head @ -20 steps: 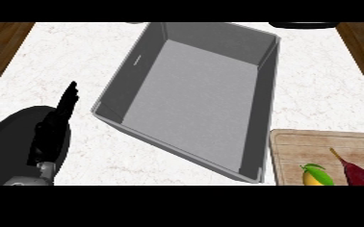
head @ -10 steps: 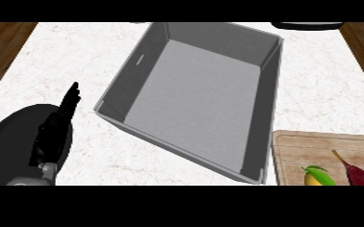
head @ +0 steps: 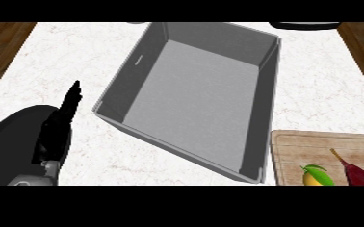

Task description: Pick the pear from the cutting board and place it in the cardboard box

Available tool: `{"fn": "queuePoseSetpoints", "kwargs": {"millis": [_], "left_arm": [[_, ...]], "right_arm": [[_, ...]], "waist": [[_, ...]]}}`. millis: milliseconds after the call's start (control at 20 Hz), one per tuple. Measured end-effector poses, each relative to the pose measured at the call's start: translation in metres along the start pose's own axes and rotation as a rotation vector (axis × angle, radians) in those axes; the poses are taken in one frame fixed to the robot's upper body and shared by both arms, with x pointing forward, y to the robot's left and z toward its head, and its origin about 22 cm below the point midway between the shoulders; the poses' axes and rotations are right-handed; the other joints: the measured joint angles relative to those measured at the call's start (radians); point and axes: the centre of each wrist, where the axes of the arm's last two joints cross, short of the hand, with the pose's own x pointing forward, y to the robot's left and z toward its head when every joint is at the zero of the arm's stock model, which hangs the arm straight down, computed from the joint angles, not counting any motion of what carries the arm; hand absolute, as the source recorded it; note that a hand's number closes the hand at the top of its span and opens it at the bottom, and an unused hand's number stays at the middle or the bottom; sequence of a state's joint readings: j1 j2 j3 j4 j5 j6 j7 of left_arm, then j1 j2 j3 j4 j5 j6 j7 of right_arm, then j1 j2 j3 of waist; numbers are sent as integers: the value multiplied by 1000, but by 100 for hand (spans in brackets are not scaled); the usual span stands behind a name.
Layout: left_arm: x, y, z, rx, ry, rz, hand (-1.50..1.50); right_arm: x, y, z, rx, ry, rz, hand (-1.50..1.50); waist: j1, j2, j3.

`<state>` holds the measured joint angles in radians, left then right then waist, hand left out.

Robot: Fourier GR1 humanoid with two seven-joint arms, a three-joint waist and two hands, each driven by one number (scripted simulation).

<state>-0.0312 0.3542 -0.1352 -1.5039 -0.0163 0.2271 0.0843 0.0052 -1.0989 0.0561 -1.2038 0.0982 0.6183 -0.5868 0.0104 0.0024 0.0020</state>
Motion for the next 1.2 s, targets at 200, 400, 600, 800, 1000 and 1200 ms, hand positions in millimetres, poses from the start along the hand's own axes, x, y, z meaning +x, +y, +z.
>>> {"fn": "queuePoseSetpoints", "kwargs": {"millis": [200,400,600,800,1000,1200], "left_arm": [[-2,4,3,3,1,1,0],[-7,10,6,3,5,2,0],[-6,9,8,1,-1,5,0],[-4,12,6,3,-1,6,0],[0,4,11,3,3,0,0],[-4,5,12,1,1,4,0]], "right_arm": [[-8,12,-7,14,16,20,-150],[-17,25,-11,38,36,35,-150],[-25,31,-8,55,62,54,-150],[-26,44,-20,71,57,46,-150],[-35,53,-18,71,58,47,-150],[-34,53,-25,76,59,49,-150]], "waist": [[-2,-1,-1],[-5,-2,-1],[-7,-2,-2],[-8,-3,-2],[-8,-3,-2],[-7,-2,-2]]}}
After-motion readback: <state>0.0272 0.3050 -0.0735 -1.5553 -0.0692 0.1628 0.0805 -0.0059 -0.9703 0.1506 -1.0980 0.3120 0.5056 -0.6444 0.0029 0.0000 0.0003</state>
